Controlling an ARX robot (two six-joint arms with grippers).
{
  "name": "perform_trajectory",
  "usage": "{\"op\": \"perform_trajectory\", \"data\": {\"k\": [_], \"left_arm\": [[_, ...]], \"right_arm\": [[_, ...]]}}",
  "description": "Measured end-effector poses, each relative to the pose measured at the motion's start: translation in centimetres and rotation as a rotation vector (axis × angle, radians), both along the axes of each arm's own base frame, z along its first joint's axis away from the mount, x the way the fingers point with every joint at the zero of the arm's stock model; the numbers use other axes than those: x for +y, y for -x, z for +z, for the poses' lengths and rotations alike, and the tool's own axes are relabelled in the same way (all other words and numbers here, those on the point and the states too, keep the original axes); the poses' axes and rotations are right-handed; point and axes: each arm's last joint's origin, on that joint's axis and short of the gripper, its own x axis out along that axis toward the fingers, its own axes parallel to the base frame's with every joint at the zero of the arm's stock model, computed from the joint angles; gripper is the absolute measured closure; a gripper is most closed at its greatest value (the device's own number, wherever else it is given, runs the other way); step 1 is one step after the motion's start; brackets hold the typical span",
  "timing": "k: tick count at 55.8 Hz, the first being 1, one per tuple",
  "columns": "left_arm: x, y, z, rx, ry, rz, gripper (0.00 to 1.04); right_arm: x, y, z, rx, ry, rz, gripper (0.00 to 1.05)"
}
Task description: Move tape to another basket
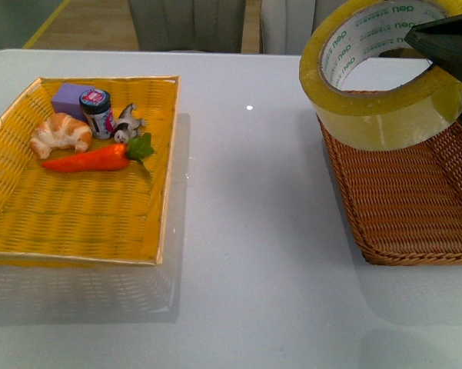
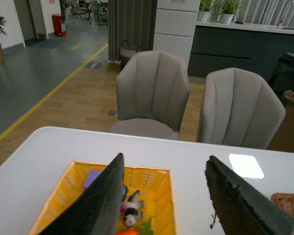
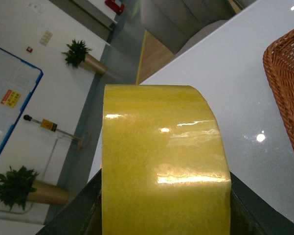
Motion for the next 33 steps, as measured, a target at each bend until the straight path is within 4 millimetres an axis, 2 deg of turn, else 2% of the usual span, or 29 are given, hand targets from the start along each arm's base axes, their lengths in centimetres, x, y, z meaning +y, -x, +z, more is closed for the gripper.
{"op": "perform_trajectory", "data": {"k": [10, 16, 26, 33], "left_arm": [[3.0, 2.6, -2.5, 0.035, -0.067, -0.011, 0.87], [4.3, 3.8, -3.1, 0.026, -0.07, -0.014, 1.04], [5.9, 5.5, -4.0, 0.028, -0.077, -0.01, 1.03], [6.8, 6.5, -4.5, 0.03, -0.079, -0.008, 1.03]], "right_arm": [[-0.2, -0.1, -0.2, 0.015, -0.003, 0.022, 0.59], [-1.1, -0.8, -0.8, 0.044, 0.002, -0.022, 0.59], [-2.6, -3.1, -1.6, 0.08, 0.002, -0.066, 0.59], [-3.5, -5.5, -2.5, 0.111, 0.003, -0.088, 0.59]]}}
